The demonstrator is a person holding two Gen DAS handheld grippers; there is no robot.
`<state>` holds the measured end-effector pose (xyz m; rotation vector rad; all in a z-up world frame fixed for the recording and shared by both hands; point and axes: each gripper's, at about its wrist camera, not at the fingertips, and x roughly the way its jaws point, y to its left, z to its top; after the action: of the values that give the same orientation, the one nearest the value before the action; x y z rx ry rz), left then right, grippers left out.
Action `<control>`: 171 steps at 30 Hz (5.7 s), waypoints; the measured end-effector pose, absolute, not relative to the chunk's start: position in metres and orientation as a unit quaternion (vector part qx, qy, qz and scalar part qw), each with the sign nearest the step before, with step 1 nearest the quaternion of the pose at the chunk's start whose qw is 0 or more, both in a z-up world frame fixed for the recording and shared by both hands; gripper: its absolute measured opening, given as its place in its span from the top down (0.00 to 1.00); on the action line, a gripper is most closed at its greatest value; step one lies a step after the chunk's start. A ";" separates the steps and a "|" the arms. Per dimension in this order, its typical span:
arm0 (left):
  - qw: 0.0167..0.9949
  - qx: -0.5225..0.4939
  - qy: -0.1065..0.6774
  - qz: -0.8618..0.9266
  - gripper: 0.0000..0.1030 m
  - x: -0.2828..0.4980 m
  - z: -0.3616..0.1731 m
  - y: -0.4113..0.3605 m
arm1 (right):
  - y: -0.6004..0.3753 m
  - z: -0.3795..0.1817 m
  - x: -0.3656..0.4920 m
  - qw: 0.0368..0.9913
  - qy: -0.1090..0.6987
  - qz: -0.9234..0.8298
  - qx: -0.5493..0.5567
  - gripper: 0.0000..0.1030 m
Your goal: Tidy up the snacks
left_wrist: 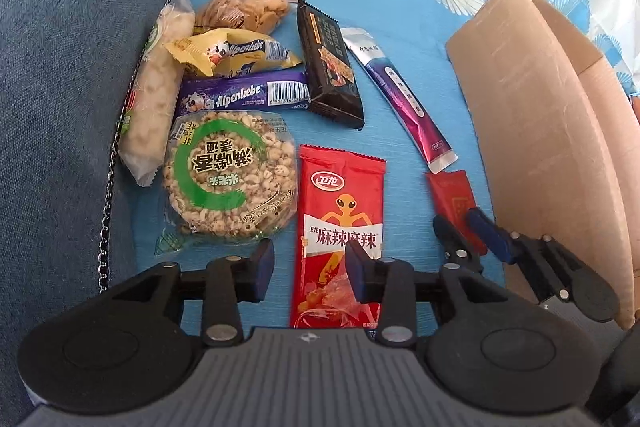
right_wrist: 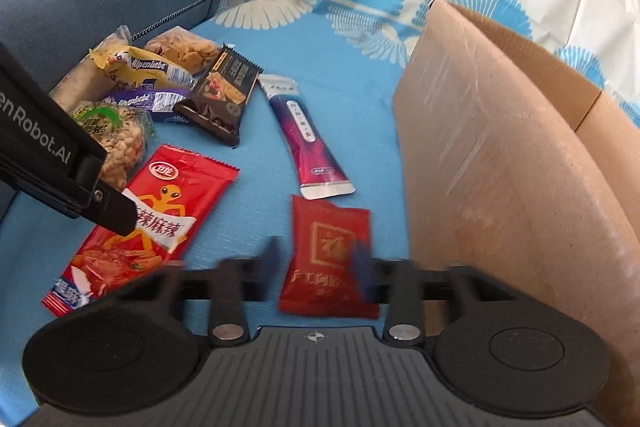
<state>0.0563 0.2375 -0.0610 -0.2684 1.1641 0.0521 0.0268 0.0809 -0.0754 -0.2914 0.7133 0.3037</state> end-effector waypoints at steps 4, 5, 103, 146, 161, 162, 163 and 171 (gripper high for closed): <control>0.826 -0.132 0.547 0.027 0.58 0.055 -0.058 0.238 | 0.075 -0.070 0.019 0.918 0.329 0.182 -0.126 1.00; 0.827 -0.136 0.546 0.026 0.58 0.055 -0.058 0.239 | 0.075 -0.069 0.016 0.917 0.326 0.191 -0.128 1.00; 0.906 -0.074 0.416 0.016 0.51 0.025 -0.009 0.211 | 0.037 -0.025 -0.052 0.918 0.273 0.285 -0.019 0.58; 0.970 -0.075 0.222 -0.061 0.51 0.069 0.055 0.045 | -0.182 0.069 0.050 0.979 0.167 0.108 0.045 0.58; 0.961 -0.069 0.234 -0.133 0.51 0.075 0.046 0.010 | -0.211 0.063 0.052 0.980 0.181 0.058 0.050 0.57; 0.960 -0.070 0.237 -0.135 0.51 0.076 0.046 0.010 | -0.210 0.063 0.052 0.981 0.181 0.059 0.048 0.57; 0.959 -0.071 0.239 -0.137 0.51 0.075 0.045 0.009 | -0.208 0.063 0.052 0.981 0.181 0.059 0.046 0.57; 0.955 -0.076 0.246 -0.146 0.51 0.077 0.044 0.007 | -0.196 0.063 0.052 0.981 0.181 0.067 0.019 0.57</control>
<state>0.0771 0.0073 0.0439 -0.1535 0.4985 -0.2973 0.0515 -0.1959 0.0631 0.0390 0.3635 0.1343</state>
